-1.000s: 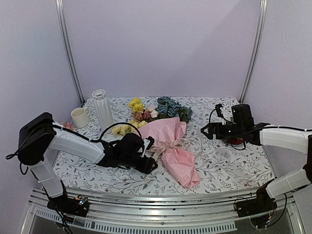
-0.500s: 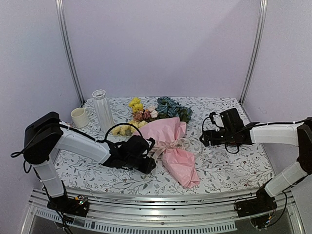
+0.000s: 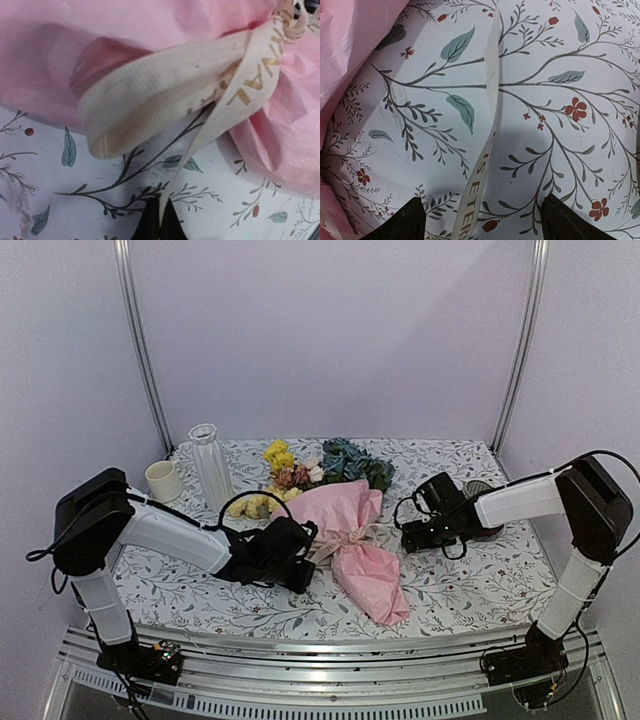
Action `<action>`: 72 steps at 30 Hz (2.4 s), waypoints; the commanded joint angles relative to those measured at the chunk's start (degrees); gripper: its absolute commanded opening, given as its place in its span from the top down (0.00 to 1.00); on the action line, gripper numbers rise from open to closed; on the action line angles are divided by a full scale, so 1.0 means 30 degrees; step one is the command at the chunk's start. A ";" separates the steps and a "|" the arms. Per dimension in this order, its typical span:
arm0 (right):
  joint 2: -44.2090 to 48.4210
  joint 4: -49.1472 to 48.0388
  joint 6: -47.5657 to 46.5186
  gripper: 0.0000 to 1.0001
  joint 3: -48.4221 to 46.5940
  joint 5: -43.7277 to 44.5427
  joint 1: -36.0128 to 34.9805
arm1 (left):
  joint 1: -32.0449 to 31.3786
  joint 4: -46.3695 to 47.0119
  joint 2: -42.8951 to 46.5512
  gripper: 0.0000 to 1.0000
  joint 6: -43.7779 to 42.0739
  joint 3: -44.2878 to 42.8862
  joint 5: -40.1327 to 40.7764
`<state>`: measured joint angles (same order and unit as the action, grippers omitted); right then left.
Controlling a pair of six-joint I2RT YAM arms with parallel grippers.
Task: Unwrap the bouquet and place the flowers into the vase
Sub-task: Untie the ribbon from the tied bouquet.
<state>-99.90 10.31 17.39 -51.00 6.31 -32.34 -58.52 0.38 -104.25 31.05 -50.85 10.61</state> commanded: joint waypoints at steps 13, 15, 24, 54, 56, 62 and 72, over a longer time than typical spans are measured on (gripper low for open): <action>-0.2330 0.0041 0.0592 0.63 -0.1043 -0.0465 -0.0064 | -0.0360 0.0267 0.2833 1.00 -0.0646 0.0976 0.0557; -0.2307 0.0008 0.0591 0.77 -0.1016 -0.0476 -0.0073 | -0.0361 0.0282 0.2977 1.00 -0.0650 0.1034 0.0563; 0.0155 -0.0040 0.0875 0.97 -0.0404 0.1740 -0.0061 | -0.0467 0.0285 0.3605 1.00 -0.0781 0.1230 0.0723; 0.8439 0.1471 0.0488 0.98 -0.1070 0.5629 0.0556 | -0.0456 -0.0859 0.6034 1.00 -0.1165 0.1171 0.1392; 0.8659 0.1490 0.0524 0.97 -0.1022 0.5772 0.0744 | -0.0468 -0.0914 0.6039 1.00 -0.1107 0.1217 0.1454; 0.9076 0.1640 0.0554 0.97 -0.0894 0.5821 0.1375 | -0.0470 -0.0977 0.6175 1.00 -0.1055 0.1276 0.1586; 0.9509 0.1480 0.0706 0.98 -0.0298 0.5781 0.1923 | -0.0467 -0.1431 0.6871 1.00 -0.1238 0.1103 0.2093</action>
<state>-73.12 14.28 19.29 -52.31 22.57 -27.18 -59.09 -2.35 -85.41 28.42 -47.79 15.25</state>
